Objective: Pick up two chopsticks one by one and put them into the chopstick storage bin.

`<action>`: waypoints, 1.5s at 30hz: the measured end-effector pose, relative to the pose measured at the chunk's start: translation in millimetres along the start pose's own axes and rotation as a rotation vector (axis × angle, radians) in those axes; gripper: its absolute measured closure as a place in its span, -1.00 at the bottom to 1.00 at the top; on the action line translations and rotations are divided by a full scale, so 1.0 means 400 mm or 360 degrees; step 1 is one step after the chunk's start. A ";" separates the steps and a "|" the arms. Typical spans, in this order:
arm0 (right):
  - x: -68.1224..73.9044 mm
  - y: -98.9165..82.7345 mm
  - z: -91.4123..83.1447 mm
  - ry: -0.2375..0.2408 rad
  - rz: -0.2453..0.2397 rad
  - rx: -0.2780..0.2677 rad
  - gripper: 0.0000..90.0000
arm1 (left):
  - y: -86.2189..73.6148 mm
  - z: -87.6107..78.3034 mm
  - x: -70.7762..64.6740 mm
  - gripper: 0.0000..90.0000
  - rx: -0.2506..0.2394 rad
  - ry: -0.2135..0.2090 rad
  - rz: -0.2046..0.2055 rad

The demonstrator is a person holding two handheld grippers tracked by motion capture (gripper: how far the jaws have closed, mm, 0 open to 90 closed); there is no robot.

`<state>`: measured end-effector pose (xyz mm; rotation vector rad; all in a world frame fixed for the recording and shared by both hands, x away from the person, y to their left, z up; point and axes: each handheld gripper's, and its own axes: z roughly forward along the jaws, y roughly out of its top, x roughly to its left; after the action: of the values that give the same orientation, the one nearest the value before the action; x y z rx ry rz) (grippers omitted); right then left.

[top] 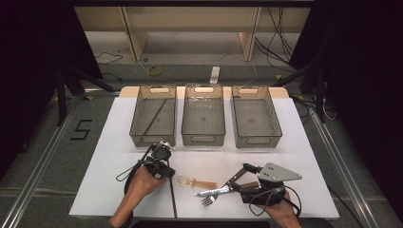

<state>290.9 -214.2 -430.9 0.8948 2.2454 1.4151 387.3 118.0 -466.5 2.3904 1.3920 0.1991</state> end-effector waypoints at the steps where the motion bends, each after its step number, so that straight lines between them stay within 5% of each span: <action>1: 0.000 0.000 0.000 0.0000 0.0001 -0.0001 -0.41 | 0.000 0.000 -0.001 0.41 0.0000 0.0003 0.0006; 13: -0.001 -0.001 0.002 -0.0002 -0.0002 0.0010 -0.41 | -0.002 -0.005 -0.006 0.53 0.0029 0.0038 0.0041; 24: -0.001 0.000 0.001 -0.0001 0.0002 0.0006 -0.41 | -0.002 -0.009 0.003 0.50 0.0111 -0.0010 0.0007; 45: 0.000 0.000 0.001 -0.0008 -0.0002 0.0010 -0.40 | -0.007 -0.014 0.004 0.60 0.0132 0.0016 0.0040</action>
<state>291.4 -214.0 -431.0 0.8980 2.2475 1.4044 384.1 121.8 -462.4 2.4786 1.4010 0.1634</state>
